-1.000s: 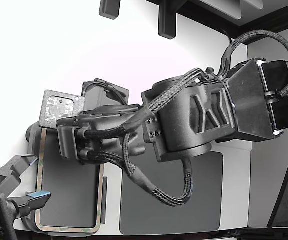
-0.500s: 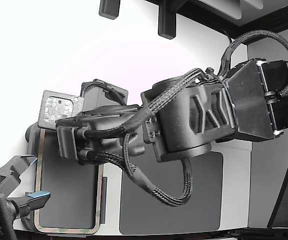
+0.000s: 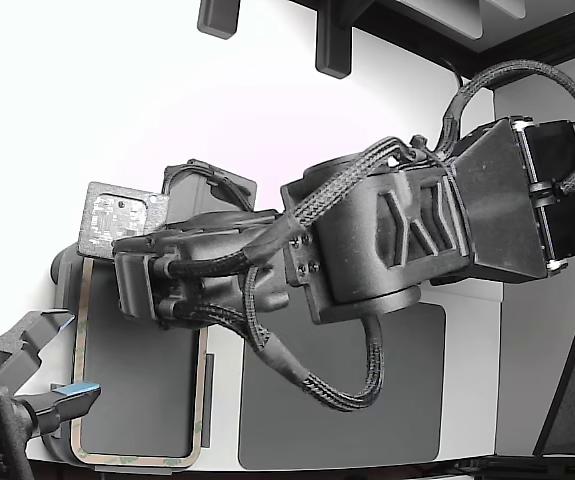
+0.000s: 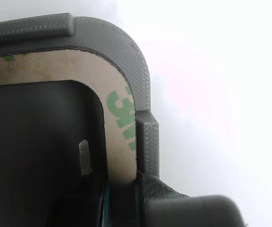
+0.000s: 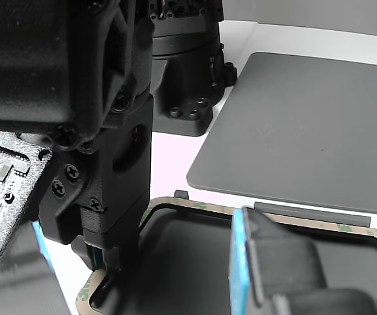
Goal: Move top rectangular frame to the holder.
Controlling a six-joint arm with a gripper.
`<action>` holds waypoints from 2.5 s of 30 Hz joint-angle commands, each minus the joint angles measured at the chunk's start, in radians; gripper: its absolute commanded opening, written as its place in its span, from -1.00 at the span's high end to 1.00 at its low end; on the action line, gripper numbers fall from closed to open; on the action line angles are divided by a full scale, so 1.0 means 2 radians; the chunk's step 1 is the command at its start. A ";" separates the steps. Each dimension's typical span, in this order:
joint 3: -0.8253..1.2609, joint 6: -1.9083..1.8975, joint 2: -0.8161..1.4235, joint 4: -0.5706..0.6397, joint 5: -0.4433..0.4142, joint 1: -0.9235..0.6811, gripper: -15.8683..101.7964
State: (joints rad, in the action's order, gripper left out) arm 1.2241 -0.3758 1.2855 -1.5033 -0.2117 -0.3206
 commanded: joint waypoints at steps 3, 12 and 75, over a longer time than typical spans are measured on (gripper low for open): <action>-0.005 -0.002 0.018 0.005 -0.002 0.008 0.91; 0.002 -0.005 0.018 0.013 -0.002 0.006 0.91; 0.537 0.071 0.608 0.285 0.028 0.162 -0.97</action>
State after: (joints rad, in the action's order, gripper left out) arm 2.0770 -0.2439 2.2381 -1.0124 -0.1764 -0.0353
